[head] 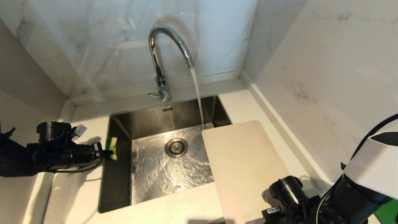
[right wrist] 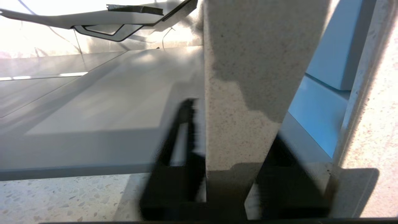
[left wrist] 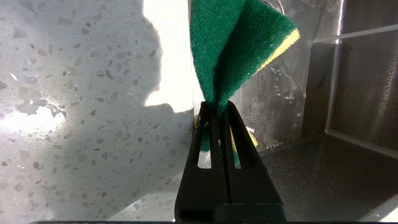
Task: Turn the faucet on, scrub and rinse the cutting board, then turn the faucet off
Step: Put down the cutting board, then put down the cleaning cloth
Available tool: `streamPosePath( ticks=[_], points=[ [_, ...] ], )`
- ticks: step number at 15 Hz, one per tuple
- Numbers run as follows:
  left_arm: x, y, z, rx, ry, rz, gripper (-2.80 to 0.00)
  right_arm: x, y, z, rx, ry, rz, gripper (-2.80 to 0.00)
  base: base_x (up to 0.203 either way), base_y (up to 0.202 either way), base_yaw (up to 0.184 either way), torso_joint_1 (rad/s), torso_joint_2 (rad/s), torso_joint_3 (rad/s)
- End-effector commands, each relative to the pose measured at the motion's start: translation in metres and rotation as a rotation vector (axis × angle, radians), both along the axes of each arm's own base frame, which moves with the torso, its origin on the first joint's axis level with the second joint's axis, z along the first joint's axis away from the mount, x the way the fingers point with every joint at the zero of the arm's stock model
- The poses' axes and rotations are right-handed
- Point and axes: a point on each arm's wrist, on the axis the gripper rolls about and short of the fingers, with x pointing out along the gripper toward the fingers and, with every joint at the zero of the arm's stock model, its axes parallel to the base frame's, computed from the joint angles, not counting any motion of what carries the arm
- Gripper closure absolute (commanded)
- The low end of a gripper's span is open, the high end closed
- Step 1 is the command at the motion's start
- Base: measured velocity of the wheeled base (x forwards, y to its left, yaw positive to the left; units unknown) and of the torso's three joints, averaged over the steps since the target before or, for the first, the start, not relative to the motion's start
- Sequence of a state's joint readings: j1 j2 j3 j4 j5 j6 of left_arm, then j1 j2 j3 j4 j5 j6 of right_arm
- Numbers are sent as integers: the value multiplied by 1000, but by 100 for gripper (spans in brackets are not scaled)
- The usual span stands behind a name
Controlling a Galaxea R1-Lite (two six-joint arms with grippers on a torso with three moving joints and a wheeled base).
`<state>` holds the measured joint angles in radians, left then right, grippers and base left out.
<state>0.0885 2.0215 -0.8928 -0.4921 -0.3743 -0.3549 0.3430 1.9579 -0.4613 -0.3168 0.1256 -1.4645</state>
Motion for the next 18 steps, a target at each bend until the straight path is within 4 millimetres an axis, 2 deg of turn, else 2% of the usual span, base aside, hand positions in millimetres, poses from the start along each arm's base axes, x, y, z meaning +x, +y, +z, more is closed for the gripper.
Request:
streamPosePath(
  ticks=[1, 7, 14, 18],
  points=[
    [1, 0, 0, -3, -2, 1, 0, 0, 1, 1, 0, -6, 10, -280, 0, 0, 0, 0, 0, 0],
    [0, -2, 2, -5, -6, -5, 0, -3, 0, 10, 19, -36, 14, -280, 0, 0, 0, 0, 0, 0],
    [-2, -7, 3, -6, -5, -17, 0, -22, -6, 29, 48, -88, 20, -280, 0, 0, 0, 0, 0, 0],
    [-3, -7, 5, -6, -9, -17, 0, -25, -7, 41, 83, -136, 27, -280, 0, 0, 0, 0, 0, 0]
  ],
)
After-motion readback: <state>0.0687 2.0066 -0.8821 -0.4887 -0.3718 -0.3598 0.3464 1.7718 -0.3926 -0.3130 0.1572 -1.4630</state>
